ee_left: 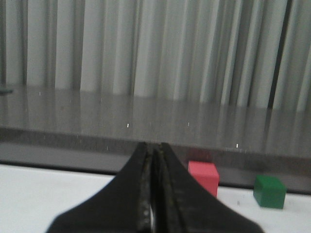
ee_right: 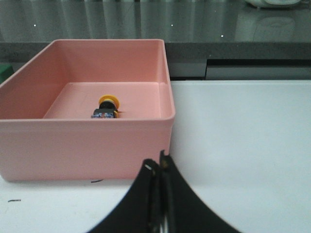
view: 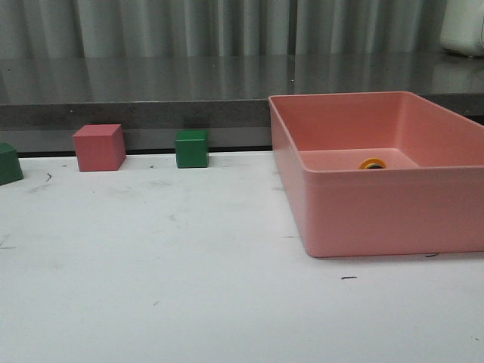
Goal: Place and stand button with both arms
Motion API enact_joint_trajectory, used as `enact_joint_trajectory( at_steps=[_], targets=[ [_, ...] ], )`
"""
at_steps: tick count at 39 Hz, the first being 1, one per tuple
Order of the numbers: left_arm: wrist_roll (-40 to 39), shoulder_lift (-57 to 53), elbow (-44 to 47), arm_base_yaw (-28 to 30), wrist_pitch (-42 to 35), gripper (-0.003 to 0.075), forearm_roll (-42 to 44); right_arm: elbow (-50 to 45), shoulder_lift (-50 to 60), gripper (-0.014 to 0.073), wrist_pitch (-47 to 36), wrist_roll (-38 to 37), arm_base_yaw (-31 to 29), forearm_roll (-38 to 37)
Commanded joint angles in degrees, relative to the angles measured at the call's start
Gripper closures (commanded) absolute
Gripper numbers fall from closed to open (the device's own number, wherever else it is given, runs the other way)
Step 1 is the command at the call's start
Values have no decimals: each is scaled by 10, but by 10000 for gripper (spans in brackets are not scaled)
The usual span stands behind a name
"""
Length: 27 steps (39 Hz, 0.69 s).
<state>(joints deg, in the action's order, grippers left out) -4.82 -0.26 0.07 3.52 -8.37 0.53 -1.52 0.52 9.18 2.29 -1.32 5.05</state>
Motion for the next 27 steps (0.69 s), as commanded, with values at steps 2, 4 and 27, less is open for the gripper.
enact_joint_trajectory(
  at_steps=[2, 4, 27],
  targets=[
    [-7, -12, -35, -3, -84, 741, 0, 53, 11, 662, -64, 4, -3, 1],
    [-7, -7, -69, -3, -56, 741, 0, 85, 10, 659, -54, 4, -3, 1],
    [-4, 268, -342, -3, 196, 741, 38, 392, -228, 658, 157, 4, -3, 1]
  ],
)
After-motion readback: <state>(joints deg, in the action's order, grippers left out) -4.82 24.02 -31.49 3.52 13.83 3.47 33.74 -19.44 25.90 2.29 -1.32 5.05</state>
